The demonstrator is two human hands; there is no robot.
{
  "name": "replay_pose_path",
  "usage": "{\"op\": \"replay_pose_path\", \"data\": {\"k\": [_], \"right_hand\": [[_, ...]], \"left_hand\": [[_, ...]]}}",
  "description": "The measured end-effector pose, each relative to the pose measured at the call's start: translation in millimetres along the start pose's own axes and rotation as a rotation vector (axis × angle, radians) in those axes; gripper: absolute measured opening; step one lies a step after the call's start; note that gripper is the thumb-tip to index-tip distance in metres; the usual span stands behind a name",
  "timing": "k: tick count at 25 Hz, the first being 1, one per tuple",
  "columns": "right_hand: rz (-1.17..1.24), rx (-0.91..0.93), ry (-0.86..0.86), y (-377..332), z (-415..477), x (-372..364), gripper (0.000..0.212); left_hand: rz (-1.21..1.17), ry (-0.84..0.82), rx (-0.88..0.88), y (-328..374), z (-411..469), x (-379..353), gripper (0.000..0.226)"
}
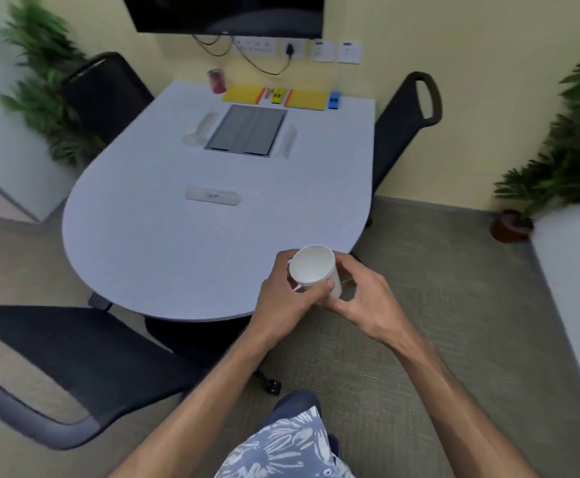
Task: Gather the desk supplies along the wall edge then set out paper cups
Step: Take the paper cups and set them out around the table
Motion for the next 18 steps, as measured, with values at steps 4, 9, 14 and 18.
{"op": "replay_pose_path", "data": {"k": [4, 9, 14, 18], "right_hand": [[0.023, 0.043, -0.062, 9, 34, 10, 0.056], [0.020, 0.074, -0.170, 24, 88, 7, 0.053], [-0.026, 0.072, -0.256, 41, 151, 2, 0.056], [-0.066, 0.069, -0.337, 53, 202, -8, 0.061]], "left_hand": [[-0.009, 0.092, 0.027, 2, 20, -1, 0.064], [-0.117, 0.218, 0.065, -11, 56, 10, 0.058], [-0.178, 0.393, 0.070, -25, 102, 34, 0.048], [-0.238, 0.486, 0.060, -31, 137, 63, 0.049]]}}
Point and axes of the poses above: each hand's wrist, its own z-axis towards the middle knuckle, its own x-axis out of the back of the hand, y = z × x, the point moved 8 cm from there along z, towards the middle knuckle, and after that the axes turned 6 degrees about -y, right-handed, at the moved point
